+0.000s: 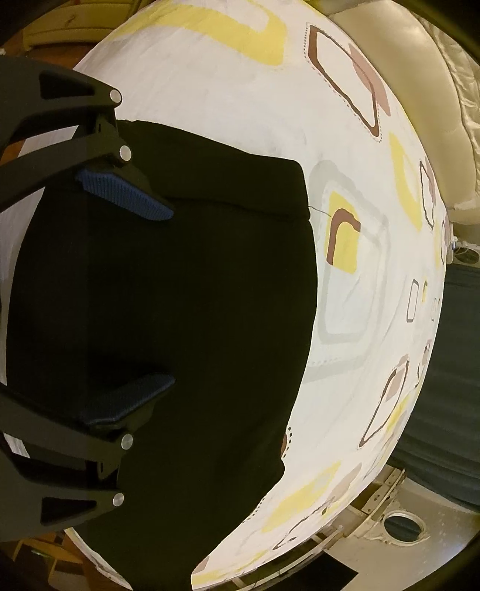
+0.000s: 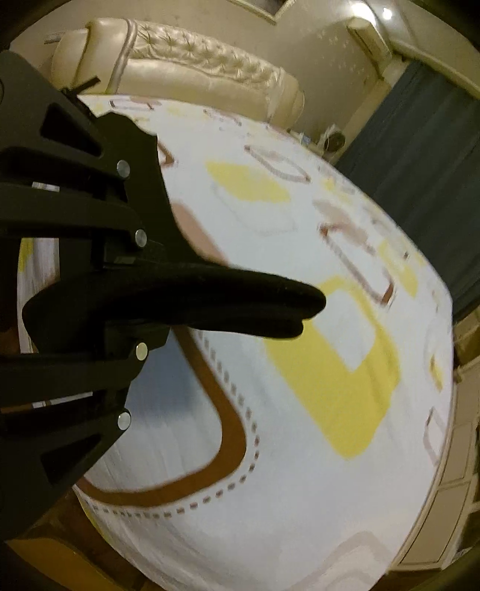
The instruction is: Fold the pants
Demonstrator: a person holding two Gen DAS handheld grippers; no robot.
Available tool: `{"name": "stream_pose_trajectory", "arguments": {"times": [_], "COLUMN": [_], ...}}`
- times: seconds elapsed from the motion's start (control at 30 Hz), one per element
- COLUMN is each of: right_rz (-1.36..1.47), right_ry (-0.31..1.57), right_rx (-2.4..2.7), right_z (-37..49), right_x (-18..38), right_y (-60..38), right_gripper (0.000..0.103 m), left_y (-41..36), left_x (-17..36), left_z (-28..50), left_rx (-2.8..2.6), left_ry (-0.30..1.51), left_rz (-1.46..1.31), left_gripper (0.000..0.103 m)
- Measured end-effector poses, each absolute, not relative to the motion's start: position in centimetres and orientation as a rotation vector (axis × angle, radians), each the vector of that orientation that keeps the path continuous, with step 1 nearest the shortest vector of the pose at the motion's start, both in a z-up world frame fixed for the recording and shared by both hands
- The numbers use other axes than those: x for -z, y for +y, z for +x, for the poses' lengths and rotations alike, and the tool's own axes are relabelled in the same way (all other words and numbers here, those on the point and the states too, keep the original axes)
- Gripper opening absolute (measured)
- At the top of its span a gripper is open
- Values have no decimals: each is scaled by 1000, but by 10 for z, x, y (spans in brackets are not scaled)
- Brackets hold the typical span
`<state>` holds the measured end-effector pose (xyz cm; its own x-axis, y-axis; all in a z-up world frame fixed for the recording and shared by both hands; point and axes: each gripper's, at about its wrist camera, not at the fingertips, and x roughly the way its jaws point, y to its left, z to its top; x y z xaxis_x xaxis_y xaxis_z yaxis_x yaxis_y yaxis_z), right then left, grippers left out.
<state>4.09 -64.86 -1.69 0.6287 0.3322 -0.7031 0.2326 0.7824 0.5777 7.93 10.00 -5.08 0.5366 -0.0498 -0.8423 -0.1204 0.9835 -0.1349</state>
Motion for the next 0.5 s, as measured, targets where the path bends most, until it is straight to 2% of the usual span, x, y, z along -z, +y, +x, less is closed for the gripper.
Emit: {"name": "stream_pose_trajectory", "arguments": {"times": [0.23, 0.5], "right_rz": [622, 489], "right_ry": [865, 875], "right_rx": [-138, -199], "right_z": [50, 69], "right_x": [-26, -34], "right_y": [-573, -471], "right_gripper": [16, 16], "left_y": [100, 101], "left_x": [52, 54], "left_z": [79, 80], "left_rx": [-32, -28], "left_ry": [1004, 1005], "left_rz": [-186, -201], "left_gripper": [86, 87]}}
